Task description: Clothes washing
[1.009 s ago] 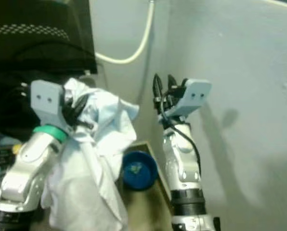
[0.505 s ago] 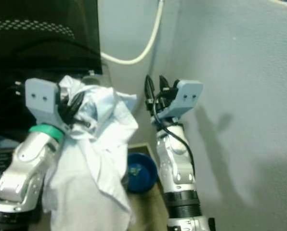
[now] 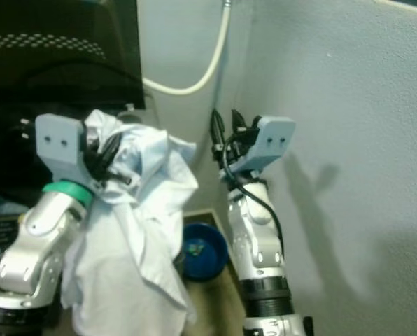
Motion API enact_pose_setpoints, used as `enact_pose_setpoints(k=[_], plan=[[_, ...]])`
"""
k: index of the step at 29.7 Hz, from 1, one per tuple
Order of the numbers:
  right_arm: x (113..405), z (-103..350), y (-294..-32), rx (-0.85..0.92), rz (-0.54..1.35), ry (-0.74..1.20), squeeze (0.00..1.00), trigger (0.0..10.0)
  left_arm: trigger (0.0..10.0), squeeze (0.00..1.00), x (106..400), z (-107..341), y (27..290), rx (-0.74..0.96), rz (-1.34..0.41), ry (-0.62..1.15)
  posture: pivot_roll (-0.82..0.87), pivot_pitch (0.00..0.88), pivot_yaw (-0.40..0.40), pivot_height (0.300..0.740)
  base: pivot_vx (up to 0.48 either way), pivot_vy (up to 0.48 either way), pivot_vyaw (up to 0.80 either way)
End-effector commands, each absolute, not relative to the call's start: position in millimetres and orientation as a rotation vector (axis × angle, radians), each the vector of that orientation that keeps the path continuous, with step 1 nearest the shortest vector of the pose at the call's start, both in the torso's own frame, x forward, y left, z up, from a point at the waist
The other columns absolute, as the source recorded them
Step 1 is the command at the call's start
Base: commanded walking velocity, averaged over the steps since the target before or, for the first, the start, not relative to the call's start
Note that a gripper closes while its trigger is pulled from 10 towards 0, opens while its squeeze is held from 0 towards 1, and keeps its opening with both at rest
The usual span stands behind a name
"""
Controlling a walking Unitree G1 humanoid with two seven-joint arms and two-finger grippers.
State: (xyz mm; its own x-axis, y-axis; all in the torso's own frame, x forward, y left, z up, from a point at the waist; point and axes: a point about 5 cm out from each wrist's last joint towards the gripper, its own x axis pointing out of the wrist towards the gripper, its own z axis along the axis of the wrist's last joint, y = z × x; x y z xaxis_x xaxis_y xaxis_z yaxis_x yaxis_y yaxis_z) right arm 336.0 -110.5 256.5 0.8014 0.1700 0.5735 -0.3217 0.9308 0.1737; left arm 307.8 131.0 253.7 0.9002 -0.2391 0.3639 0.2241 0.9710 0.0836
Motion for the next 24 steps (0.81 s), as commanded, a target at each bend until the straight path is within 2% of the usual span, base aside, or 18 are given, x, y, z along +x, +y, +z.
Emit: enact_pose_setpoints(k=[1, 11, 15, 24], plan=[[335.7, 257.0, -108.9, 0.280, 0.276, -0.583, 0.00, 10.0, 10.0, 0.00, 305.9, 258.3, 134.2, 0.035, -0.221, -0.403, 0.07, 0.000, 0.011, 0.740, 0.000, 0.480, 0.00], [336.1, 257.0, -107.7, 0.282, 0.279, -0.583, 0.00, 10.0, 10.0, 0.00, 306.2, 257.9, 135.0, 0.043, -0.222, -0.399, 0.08, 0.000, 0.014, 0.740, 0.000, 0.480, 0.00], [336.1, 256.8, -107.9, 0.283, 0.277, -0.583, 0.00, 10.0, 10.0, 0.00, 306.6, 257.9, 135.2, 0.044, -0.221, -0.398, 0.08, 0.000, 0.016, 0.740, 0.000, 0.277, 0.00], [336.1, 256.2, -109.3, 0.285, 0.270, -0.583, 0.00, 10.0, 10.0, 0.00, 307.4, 257.4, 134.2, 0.061, -0.223, -0.394, 0.07, 0.000, 0.022, 0.740, 0.000, 0.000, 0.00]])
